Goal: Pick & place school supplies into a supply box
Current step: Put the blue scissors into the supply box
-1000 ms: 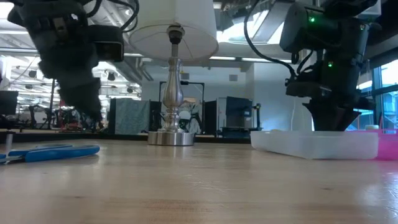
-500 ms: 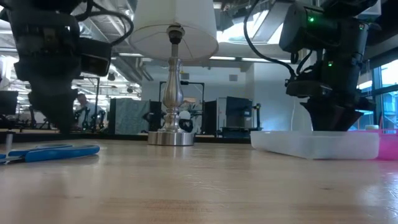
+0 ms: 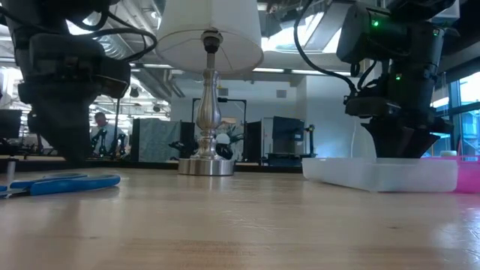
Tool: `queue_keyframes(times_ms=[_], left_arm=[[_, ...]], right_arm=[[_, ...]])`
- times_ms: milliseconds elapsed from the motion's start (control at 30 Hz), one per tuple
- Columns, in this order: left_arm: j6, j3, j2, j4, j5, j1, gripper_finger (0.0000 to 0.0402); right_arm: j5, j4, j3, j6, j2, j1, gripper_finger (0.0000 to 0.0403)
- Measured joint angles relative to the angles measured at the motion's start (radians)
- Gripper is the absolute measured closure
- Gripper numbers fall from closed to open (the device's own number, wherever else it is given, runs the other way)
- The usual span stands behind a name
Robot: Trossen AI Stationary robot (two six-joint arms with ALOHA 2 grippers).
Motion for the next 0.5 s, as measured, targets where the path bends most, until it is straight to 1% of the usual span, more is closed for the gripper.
queue_keyframes(times_ms=[133,433,500], left_arm=[[-0.013,0.0,0.012,0.004,0.002,0.0,0.0261],[-0.034,0.0,0.081,0.017,0.005,0.0,0.0291],[-0.036,0.0,0.088,0.024,0.019,0.0,0.0296]], right_arm=[[0.0,0.0,0.0,0.0,0.0,0.0,0.0229],[0.0,0.0,0.0,-0.004,0.0,0.0,0.0229],[0.0,0.0,0.0,-0.004,0.0,0.0,0.0229]])
